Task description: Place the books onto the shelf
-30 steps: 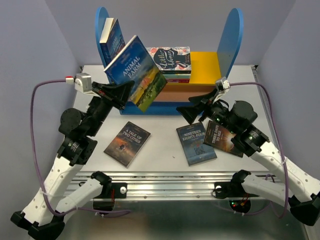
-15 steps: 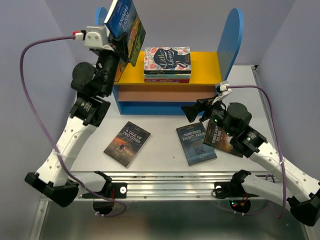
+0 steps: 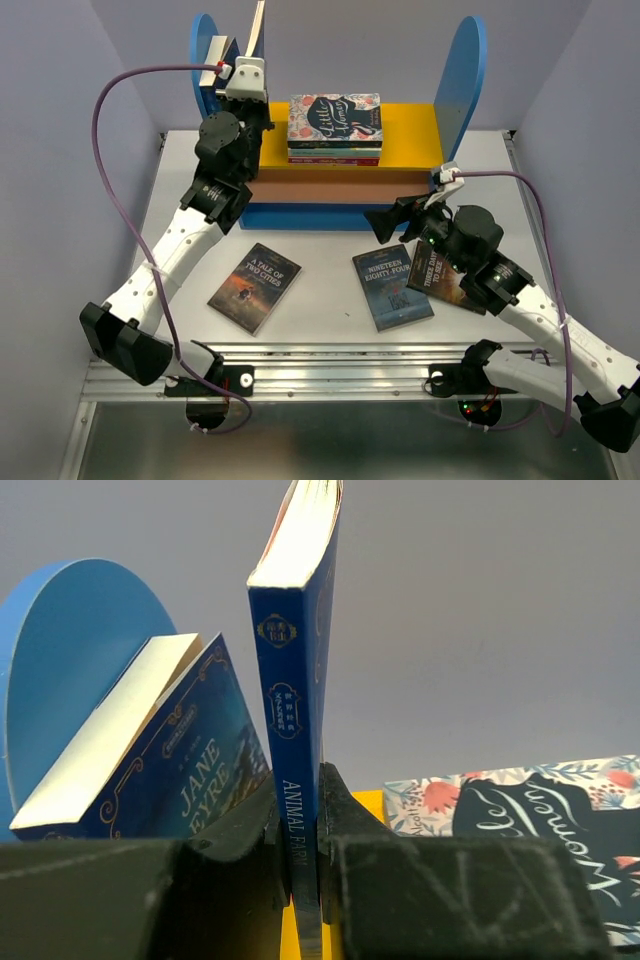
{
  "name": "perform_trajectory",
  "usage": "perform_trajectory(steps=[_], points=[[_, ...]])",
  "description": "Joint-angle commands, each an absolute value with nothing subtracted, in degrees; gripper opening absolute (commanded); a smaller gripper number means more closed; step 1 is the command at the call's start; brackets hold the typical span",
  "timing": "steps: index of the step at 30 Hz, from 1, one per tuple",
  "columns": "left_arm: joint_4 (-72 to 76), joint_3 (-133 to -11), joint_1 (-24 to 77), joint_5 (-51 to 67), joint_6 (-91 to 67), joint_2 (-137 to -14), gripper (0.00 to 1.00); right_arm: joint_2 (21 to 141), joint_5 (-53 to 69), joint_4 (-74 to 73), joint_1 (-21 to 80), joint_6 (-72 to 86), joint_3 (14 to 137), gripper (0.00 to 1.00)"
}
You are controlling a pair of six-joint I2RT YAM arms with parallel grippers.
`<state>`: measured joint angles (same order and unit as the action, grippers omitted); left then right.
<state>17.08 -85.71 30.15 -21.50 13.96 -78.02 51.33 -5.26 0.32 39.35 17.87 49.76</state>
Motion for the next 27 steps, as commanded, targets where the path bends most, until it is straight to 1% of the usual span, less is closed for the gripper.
perform_trajectory(steps=[1, 5, 8, 19, 27], points=[[29.17, -82.19, 29.97, -25.75, 18.28, -75.76, 0.00, 50.27, -5.45, 1.32, 39.38, 16.61, 49.40, 1.00], [32.25, -78.14, 29.62, -25.40, 18.20, -75.67, 0.00, 50.27, -5.36, 1.14, 39.38, 16.52, 49.13, 1.00], [32.61, -75.77, 28.04, -21.72, 16.54, -75.06, 0.00, 50.27, -5.10, 0.88, 39.38, 16.26, 49.04, 1.00], [32.78, -73.13, 24.00, -21.00, 15.91, -75.06, 0.00, 50.10, -4.75, 0.79, 39.38, 15.91, 48.78, 1.00], [33.31, -72.07, 23.03, -20.57, 14.86, -75.76, 0.00, 50.63, -4.48, 0.88, 39.38, 15.73, 48.87, 1.00]])
